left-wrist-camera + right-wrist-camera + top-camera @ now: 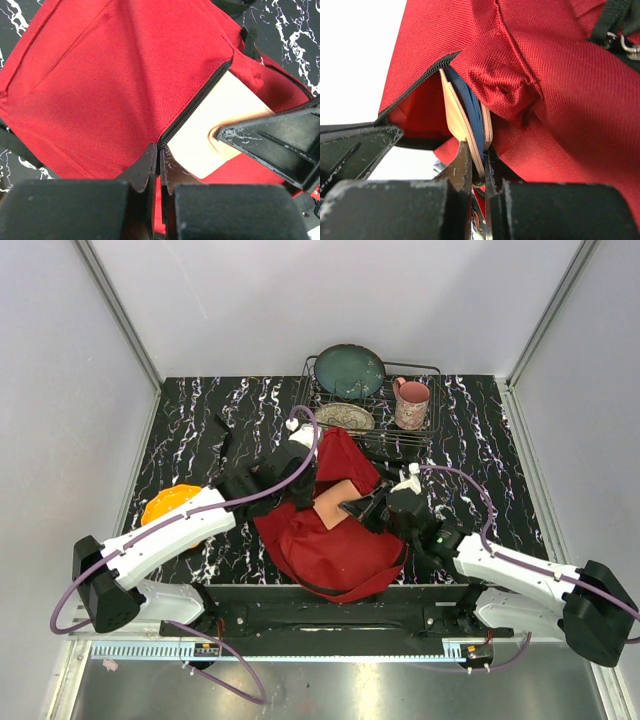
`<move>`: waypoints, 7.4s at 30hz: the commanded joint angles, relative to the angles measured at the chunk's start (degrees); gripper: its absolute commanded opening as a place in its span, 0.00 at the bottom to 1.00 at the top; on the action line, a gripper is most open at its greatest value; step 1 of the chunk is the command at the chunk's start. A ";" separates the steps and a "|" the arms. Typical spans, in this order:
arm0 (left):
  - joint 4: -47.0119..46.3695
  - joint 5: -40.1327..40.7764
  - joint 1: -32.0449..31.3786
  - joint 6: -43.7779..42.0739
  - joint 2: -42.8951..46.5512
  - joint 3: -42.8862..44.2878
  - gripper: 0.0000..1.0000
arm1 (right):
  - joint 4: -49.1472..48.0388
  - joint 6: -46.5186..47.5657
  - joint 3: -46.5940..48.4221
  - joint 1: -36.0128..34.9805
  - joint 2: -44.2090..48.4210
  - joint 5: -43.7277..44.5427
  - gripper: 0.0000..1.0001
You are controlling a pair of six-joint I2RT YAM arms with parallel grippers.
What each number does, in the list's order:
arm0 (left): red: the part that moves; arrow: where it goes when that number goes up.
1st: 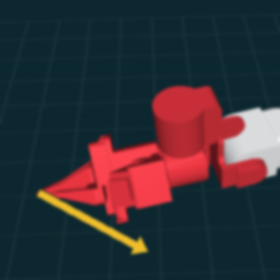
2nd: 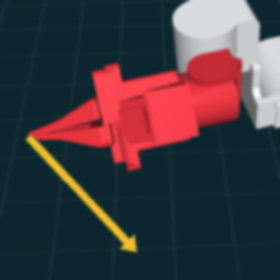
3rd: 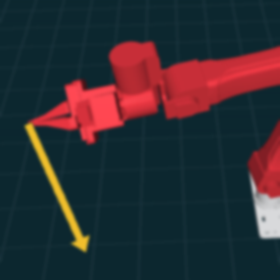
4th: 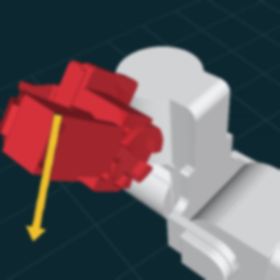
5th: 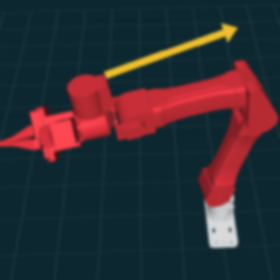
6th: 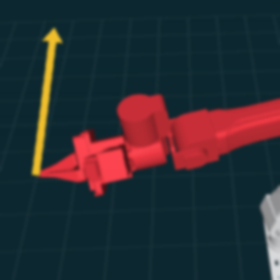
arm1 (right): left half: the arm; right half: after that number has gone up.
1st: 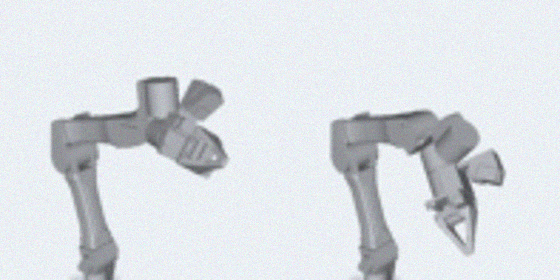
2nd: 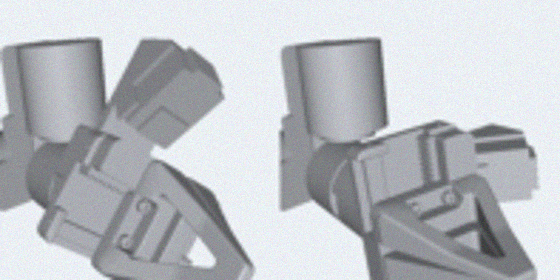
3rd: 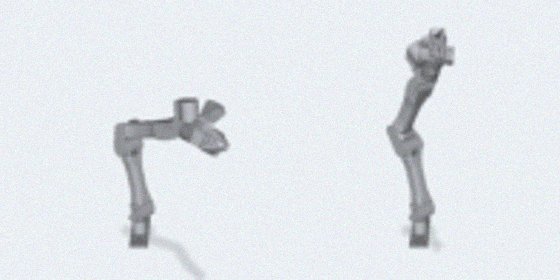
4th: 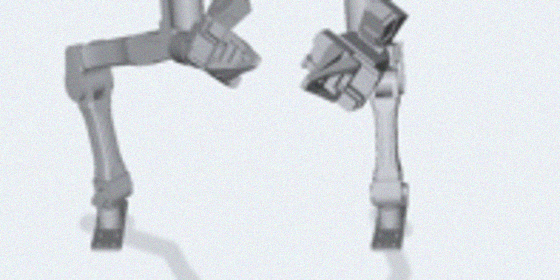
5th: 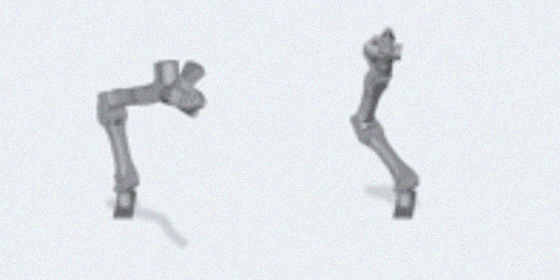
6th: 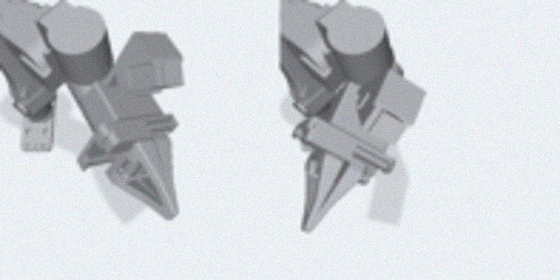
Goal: Pack the student bag
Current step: Place the personal item in the student bag, then zip the student bag at the center of the board.
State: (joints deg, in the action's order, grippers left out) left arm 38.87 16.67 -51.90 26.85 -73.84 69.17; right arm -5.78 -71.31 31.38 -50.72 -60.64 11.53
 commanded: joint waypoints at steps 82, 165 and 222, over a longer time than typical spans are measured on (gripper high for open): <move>-4.42 -3.31 -1.19 6.81 3.18 0.71 0.16 | -12.52 7.58 8.44 3.43 -16.19 -1.60 0.55; -25.69 -2.25 4.53 34.59 29.46 -45.61 0.70 | 14.22 38.44 29.88 -2.02 -24.43 -18.56 0.47; -49.50 -3.83 6.11 43.02 23.14 -52.29 0.72 | 11.85 32.55 22.76 -4.12 -15.82 -7.49 0.00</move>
State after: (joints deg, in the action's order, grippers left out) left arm -0.86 12.69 -46.44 66.87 -49.36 18.41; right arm 8.43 -38.20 54.24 -54.39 -79.35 2.55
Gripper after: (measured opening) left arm 0.797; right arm 0.009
